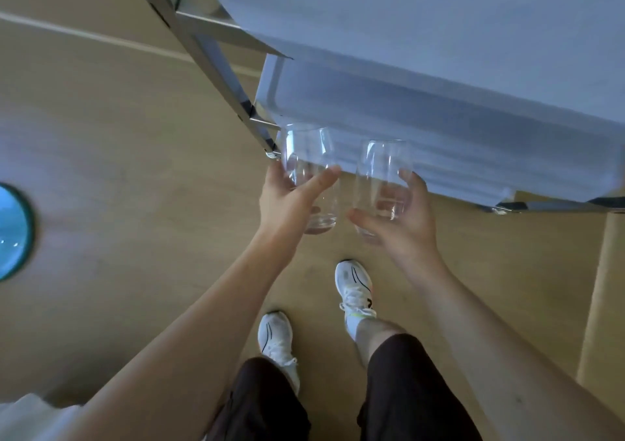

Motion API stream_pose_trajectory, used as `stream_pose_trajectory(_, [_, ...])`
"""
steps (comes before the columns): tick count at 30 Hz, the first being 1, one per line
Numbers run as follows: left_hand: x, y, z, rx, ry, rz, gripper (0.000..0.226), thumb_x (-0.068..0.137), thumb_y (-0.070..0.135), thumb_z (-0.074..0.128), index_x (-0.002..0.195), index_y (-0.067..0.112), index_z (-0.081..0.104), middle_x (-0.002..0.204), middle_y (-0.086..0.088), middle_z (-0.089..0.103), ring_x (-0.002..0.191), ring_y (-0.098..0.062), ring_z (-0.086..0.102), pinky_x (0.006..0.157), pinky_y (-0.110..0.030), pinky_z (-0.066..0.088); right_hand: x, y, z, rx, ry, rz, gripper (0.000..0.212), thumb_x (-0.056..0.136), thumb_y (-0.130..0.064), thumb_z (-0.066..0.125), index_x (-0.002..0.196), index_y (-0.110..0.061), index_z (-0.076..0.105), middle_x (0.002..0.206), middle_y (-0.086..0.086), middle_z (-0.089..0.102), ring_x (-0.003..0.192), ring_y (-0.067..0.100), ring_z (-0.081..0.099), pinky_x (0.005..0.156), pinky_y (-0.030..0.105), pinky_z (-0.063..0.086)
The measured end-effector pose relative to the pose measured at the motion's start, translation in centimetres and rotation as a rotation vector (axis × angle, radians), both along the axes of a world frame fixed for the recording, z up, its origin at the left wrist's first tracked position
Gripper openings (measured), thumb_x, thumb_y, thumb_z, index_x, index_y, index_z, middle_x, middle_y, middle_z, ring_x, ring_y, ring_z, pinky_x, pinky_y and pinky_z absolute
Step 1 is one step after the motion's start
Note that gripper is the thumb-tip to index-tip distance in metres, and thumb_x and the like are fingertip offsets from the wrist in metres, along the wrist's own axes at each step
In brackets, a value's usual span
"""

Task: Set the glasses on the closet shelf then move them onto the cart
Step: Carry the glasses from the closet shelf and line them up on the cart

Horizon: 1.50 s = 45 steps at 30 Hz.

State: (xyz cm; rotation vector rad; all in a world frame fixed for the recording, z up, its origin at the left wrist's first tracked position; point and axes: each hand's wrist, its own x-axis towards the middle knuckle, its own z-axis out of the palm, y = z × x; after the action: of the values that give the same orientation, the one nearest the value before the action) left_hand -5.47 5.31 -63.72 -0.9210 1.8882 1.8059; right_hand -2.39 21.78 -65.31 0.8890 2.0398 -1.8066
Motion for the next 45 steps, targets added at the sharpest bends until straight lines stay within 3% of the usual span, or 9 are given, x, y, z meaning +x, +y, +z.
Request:
stream_pose_trajectory(7, [-4.1, 0.0, -3.5, 0.067, 0.195, -0.051, 0.061, 0.074, 0.037, 0.088, 0.122, 0.018, 0.056, 0.11, 0.0, 0.07, 0.087, -0.015, 0.074, 0.067, -0.038, 0.062, -2.8, -0.9, -3.4, -0.009, 0.172, -0.036, 0.096, 0.065, -0.017, 0.095, 0.141, -0.032, 0.038, 0.125, 0.001, 0.055, 0.11, 0.016, 0.062, 0.061, 0.034, 0.061])
stream_pose_trajectory(12, [-6.8, 0.5, -4.5, 0.056, 0.359, -0.124, 0.069, 0.071, 0.045, 0.086, 0.125, 0.02, 0.053, 0.115, 0.0, 0.069, 0.102, -0.015, 0.071, 0.085, -0.044, 0.062, -5.3, 0.1, -4.5, -0.007, 0.331, -0.097, 0.093, 0.068, -0.012, 0.093, 0.143, -0.028, 0.038, 0.124, 0.003, 0.056, 0.11, 0.016, 0.061, 0.054, 0.027, 0.058])
stream_pose_trajectory(15, [-8.0, 1.3, -5.1, 0.095, 0.463, -0.148, 0.064, 0.071, 0.044, 0.086, 0.122, 0.023, 0.053, 0.114, 0.0, 0.07, 0.1, -0.015, 0.071, 0.086, -0.043, 0.061, -6.5, 0.9, -5.4, -0.013, 0.447, -0.119, 0.093, 0.068, -0.011, 0.093, 0.141, -0.03, 0.038, 0.126, 0.005, 0.055, 0.111, 0.018, 0.061, 0.057, 0.032, 0.06])
stream_pose_trajectory(19, [-9.2, 2.4, -6.8, 0.135, 0.605, -0.197, 0.059, 0.078, 0.037, 0.086, 0.124, 0.02, 0.053, 0.115, -0.001, 0.069, 0.1, -0.017, 0.071, 0.084, -0.042, 0.061, -7.7, 2.0, -7.2, 0.017, 0.596, -0.143, 0.093, 0.066, -0.011, 0.093, 0.139, -0.03, 0.038, 0.125, 0.005, 0.056, 0.11, 0.02, 0.062, 0.053, 0.021, 0.054])
stream_pose_trajectory(25, [-10.5, 3.9, -9.5, 0.185, 0.681, -0.237, 0.061, 0.069, 0.039, 0.086, 0.117, 0.022, 0.053, 0.107, 0.001, 0.068, 0.098, -0.017, 0.071, 0.085, -0.045, 0.061, -9.2, 3.5, -9.8, 0.082, 0.674, -0.16, 0.092, 0.064, -0.014, 0.095, 0.134, -0.034, 0.038, 0.122, 0.003, 0.056, 0.112, 0.02, 0.062, 0.057, 0.03, 0.058])
stream_pose_trajectory(28, [-11.0, 4.6, -10.2, 0.168, 0.68, -0.263, 0.062, 0.066, 0.041, 0.085, 0.116, 0.023, 0.053, 0.108, -0.001, 0.068, 0.097, -0.014, 0.072, 0.086, -0.045, 0.061, -9.7, 4.4, -10.4, 0.109, 0.687, -0.183, 0.093, 0.065, -0.015, 0.095, 0.137, -0.031, 0.038, 0.123, 0.002, 0.056, 0.11, 0.016, 0.062, 0.056, 0.024, 0.057])
stream_pose_trajectory(35, [-13.2, 7.3, -11.5, 0.12, 0.8, -0.3, 0.057, 0.071, 0.042, 0.087, 0.113, 0.029, 0.051, 0.116, -0.007, 0.067, 0.093, -0.015, 0.07, 0.084, -0.038, 0.06, -11.7, 7.4, -12.1, 0.273, 0.797, -0.227, 0.096, 0.06, -0.024, 0.098, 0.134, -0.032, 0.037, 0.12, -0.002, 0.059, 0.111, 0.01, 0.058, 0.081, 0.013, 0.049])
stream_pose_trajectory(41, [-15.1, 11.1, -13.3, 0.108, 0.886, -0.293, 0.072, 0.064, 0.051, 0.087, 0.122, 0.036, 0.046, 0.124, 0.008, 0.059, 0.115, -0.009, 0.062, 0.095, -0.046, 0.055, -13.8, 11.0, -13.1, 0.33, 0.833, -0.265, 0.099, 0.056, -0.023, 0.098, 0.134, -0.033, 0.038, 0.122, -0.002, 0.056, 0.107, 0.012, 0.062, 0.093, 0.034, 0.055])
stream_pose_trajectory(45, [-16.8, 13.9, -13.7, 0.102, 0.947, -0.324, 0.075, 0.067, 0.045, 0.085, 0.128, 0.034, 0.044, 0.128, 0.012, 0.057, 0.119, -0.002, 0.057, 0.091, -0.026, 0.048, -15.5, 13.4, -13.6, 0.421, 0.845, -0.239, 0.101, 0.053, -0.022, 0.099, 0.133, -0.034, 0.039, 0.115, -0.001, 0.057, 0.104, 0.013, 0.062, 0.094, 0.036, 0.054])
